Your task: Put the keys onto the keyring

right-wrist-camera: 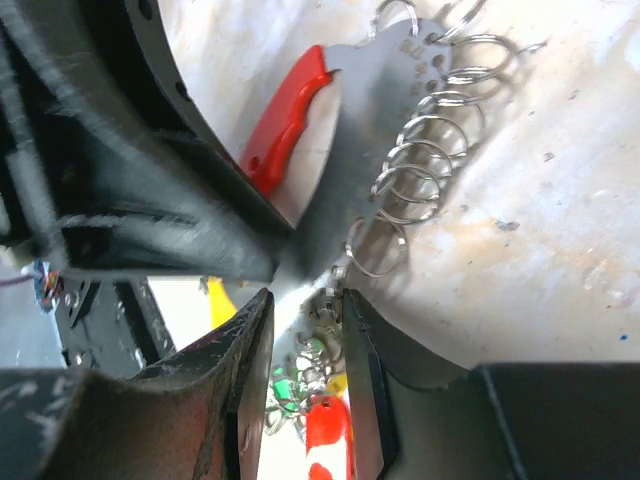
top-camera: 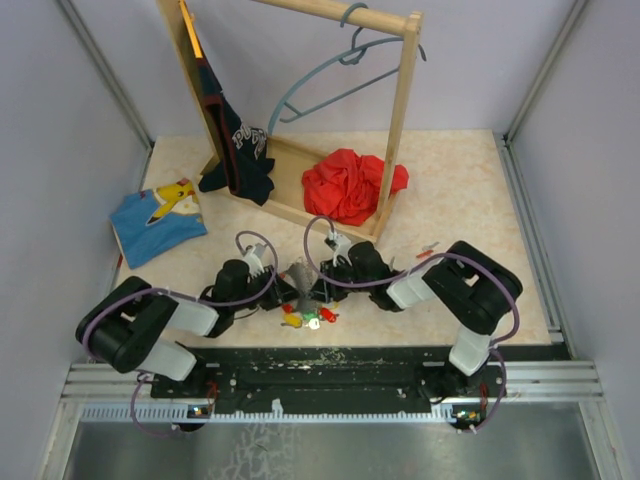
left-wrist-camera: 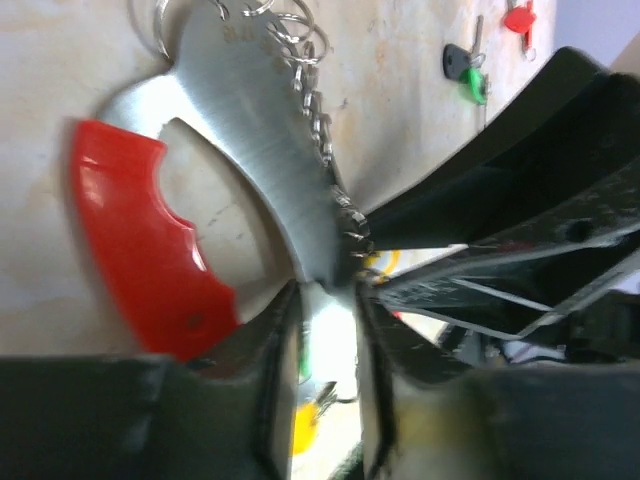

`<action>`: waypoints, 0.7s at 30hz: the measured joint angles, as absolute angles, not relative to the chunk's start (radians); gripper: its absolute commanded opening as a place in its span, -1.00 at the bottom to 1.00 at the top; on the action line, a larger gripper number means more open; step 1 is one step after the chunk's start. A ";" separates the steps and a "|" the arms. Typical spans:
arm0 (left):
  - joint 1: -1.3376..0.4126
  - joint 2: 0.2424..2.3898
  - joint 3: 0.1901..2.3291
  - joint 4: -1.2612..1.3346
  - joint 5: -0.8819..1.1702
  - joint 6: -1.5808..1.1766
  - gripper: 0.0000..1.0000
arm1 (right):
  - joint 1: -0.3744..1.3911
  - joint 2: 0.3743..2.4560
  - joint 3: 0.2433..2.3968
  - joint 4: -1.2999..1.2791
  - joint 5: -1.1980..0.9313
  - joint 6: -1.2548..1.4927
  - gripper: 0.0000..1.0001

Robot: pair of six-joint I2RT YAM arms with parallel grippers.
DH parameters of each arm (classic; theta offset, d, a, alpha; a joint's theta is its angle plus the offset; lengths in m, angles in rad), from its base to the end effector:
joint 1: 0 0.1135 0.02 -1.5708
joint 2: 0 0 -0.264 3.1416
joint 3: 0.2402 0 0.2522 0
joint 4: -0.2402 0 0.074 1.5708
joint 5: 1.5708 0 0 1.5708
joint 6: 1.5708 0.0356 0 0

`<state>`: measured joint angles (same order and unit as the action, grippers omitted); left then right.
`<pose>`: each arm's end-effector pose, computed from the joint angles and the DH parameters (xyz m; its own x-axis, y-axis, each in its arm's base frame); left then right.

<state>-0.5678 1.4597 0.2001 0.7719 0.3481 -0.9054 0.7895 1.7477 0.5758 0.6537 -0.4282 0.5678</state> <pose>0.1771 -0.1274 0.1107 -0.8414 -0.3404 -0.4197 0.1582 0.5875 -0.7936 0.2073 0.2300 0.1183 -0.7780 -0.0897 -0.6218 -0.5711 0.5133 0.6406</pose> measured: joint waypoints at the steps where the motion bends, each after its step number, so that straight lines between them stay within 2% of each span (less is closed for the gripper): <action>1: -0.568 1.459 0.191 0.782 0.348 -0.907 -0.74 | 0.789 1.742 0.571 0.654 -0.428 0.564 -0.30; 10: -0.568 1.384 0.141 0.859 0.326 -0.881 -0.77 | 0.796 1.522 0.547 0.646 -0.440 0.488 -0.19; 18: -0.568 1.247 0.133 0.843 0.319 -0.765 -0.84 | 0.797 1.342 0.525 0.504 -0.361 0.304 0.10; 21: -0.568 1.185 0.156 0.770 0.319 -0.693 -0.89 | 0.797 1.266 0.502 0.458 -0.322 0.212 0.28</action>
<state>-0.5678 1.1847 0.1562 0.7700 0.3191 -0.6933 0.7967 1.2655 0.5018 0.4580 -0.3218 0.2119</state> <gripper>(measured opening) 0.078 0.572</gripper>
